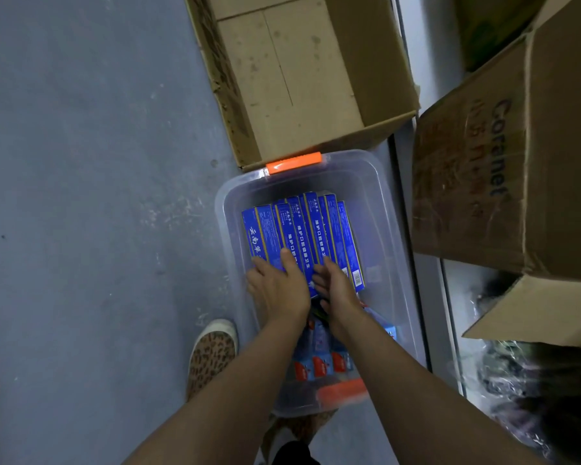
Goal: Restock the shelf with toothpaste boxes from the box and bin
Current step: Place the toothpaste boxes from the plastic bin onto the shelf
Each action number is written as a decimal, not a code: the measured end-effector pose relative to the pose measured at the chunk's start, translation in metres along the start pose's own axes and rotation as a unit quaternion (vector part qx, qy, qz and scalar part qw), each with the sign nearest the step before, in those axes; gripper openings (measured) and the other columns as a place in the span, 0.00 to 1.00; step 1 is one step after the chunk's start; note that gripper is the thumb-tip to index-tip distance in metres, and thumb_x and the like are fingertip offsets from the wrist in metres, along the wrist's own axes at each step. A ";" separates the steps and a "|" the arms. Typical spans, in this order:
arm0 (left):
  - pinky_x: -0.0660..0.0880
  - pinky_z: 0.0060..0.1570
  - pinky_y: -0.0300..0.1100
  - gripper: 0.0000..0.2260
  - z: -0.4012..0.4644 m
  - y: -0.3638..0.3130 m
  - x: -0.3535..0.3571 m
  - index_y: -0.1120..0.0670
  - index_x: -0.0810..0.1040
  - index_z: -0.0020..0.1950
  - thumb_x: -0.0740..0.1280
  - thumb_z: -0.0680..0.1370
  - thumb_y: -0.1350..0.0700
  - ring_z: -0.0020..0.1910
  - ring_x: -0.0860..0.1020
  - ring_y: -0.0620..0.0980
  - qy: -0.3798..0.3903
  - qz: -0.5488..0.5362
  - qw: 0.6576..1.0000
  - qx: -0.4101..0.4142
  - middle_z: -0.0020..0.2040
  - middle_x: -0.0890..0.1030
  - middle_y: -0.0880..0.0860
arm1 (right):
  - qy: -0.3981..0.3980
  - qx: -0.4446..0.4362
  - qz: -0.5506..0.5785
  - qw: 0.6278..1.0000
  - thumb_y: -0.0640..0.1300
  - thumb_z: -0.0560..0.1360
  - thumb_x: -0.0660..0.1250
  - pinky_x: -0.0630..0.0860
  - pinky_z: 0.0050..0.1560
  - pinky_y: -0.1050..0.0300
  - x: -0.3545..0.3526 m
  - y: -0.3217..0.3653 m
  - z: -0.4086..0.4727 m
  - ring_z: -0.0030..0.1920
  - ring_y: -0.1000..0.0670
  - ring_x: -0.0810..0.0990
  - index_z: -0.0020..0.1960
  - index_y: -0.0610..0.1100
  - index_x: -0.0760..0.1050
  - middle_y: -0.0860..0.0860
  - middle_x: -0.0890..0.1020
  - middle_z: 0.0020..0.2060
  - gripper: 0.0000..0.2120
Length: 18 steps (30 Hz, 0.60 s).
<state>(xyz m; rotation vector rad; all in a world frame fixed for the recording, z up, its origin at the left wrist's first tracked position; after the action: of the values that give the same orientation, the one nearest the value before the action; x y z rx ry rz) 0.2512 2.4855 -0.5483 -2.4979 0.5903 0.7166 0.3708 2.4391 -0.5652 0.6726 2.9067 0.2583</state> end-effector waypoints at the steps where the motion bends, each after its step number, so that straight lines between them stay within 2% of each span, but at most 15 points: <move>1: 0.62 0.72 0.56 0.31 0.002 0.001 0.000 0.57 0.59 0.79 0.50 0.83 0.38 0.72 0.64 0.59 0.008 0.002 1.000 0.007 0.73 0.63 0.59 | -0.002 0.003 -0.004 1.000 0.54 0.84 0.55 0.66 0.37 0.62 0.000 -0.002 0.003 0.62 0.50 0.74 0.72 0.40 0.72 0.45 0.75 0.69 0.24; 3: 0.62 0.72 0.53 0.31 0.002 0.003 0.001 0.55 0.59 0.80 0.51 0.83 0.38 0.71 0.65 0.57 0.023 -0.010 1.000 0.015 0.71 0.63 0.57 | 0.000 0.002 -0.001 1.000 0.53 0.85 0.55 0.66 0.39 0.62 0.000 -0.003 0.006 0.67 0.48 0.73 0.73 0.39 0.71 0.45 0.75 0.70 0.24; 4: 0.62 0.73 0.52 0.31 0.004 0.005 0.001 0.55 0.59 0.80 0.52 0.83 0.38 0.72 0.65 0.56 0.024 -0.027 0.999 0.019 0.72 0.63 0.57 | -0.003 -0.003 0.003 1.000 0.53 0.85 0.55 0.66 0.41 0.61 0.000 -0.002 0.006 0.67 0.48 0.73 0.73 0.39 0.71 0.45 0.75 0.70 0.24; 6: 0.62 0.74 0.51 0.30 0.003 0.006 0.001 0.54 0.61 0.80 0.55 0.82 0.38 0.74 0.65 0.56 0.031 -0.075 0.997 0.021 0.75 0.63 0.55 | 0.000 -0.006 0.005 1.000 0.53 0.84 0.55 0.67 0.45 0.59 0.000 -0.004 0.008 0.61 0.50 0.75 0.71 0.39 0.73 0.46 0.77 0.68 0.23; 9: 0.68 0.70 0.56 0.29 0.004 0.011 0.002 0.49 0.65 0.78 0.56 0.81 0.37 0.71 0.71 0.55 0.041 -0.126 0.991 0.030 0.72 0.70 0.52 | 0.009 -0.003 0.016 1.000 0.55 0.84 0.56 0.70 0.50 0.58 0.002 -0.008 0.014 0.56 0.51 0.77 0.70 0.40 0.74 0.46 0.79 0.65 0.24; 10: 0.70 0.69 0.56 0.26 0.004 0.012 0.000 0.48 0.65 0.77 0.58 0.82 0.39 0.69 0.72 0.54 0.044 -0.142 0.989 0.029 0.71 0.72 0.51 | 0.011 0.001 0.025 1.000 0.55 0.84 0.56 0.71 0.49 0.57 0.002 -0.008 0.013 0.53 0.51 0.78 0.68 0.39 0.75 0.46 0.81 0.61 0.24; 12: 0.72 0.67 0.53 0.23 0.005 0.016 -0.001 0.45 0.67 0.75 0.59 0.81 0.40 0.65 0.76 0.50 0.054 -0.171 0.984 0.020 0.68 0.75 0.47 | 0.022 0.000 0.036 0.999 0.55 0.84 0.56 0.71 0.38 0.60 0.005 -0.007 0.011 0.42 0.55 0.79 0.65 0.39 0.77 0.49 0.83 0.48 0.23; 15: 0.76 0.63 0.57 0.30 0.009 0.024 0.000 0.41 0.71 0.70 0.61 0.70 0.32 0.59 0.80 0.50 0.067 -0.243 0.967 -0.023 0.64 0.80 0.47 | 0.031 -0.010 0.059 0.998 0.56 0.84 0.56 0.70 0.29 0.63 0.004 -0.006 0.016 0.28 0.59 0.79 0.61 0.40 0.79 0.53 0.83 0.36 0.22; 16: 0.77 0.61 0.57 0.30 0.010 0.027 0.001 0.40 0.72 0.67 0.61 0.68 0.31 0.56 0.82 0.50 0.071 -0.265 0.961 -0.043 0.61 0.81 0.47 | 0.031 -0.018 0.068 0.997 0.57 0.83 0.56 0.71 0.29 0.63 0.003 -0.004 0.015 0.25 0.60 0.79 0.59 0.40 0.80 0.54 0.83 0.33 0.23; 18: 0.79 0.58 0.56 0.25 0.011 0.026 0.001 0.43 0.73 0.66 0.64 0.73 0.34 0.52 0.83 0.51 0.082 -0.280 0.955 -0.060 0.58 0.82 0.49 | 0.046 -0.027 0.088 0.995 0.58 0.82 0.57 0.72 0.31 0.61 0.002 -0.002 0.016 0.26 0.58 0.80 0.54 0.41 0.82 0.53 0.84 0.31 0.24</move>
<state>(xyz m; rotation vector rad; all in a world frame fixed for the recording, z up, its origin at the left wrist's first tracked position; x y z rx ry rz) 0.2344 2.4703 -0.5648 -2.6614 -0.1265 0.3352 0.3711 2.4402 -0.5813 0.9329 2.9162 0.3974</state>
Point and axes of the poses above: each hand's wrist, its own z-axis towards the middle knuckle, its own x-axis out of the palm, y = z × x, the point moved 7 cm from there along z, towards the middle knuckle
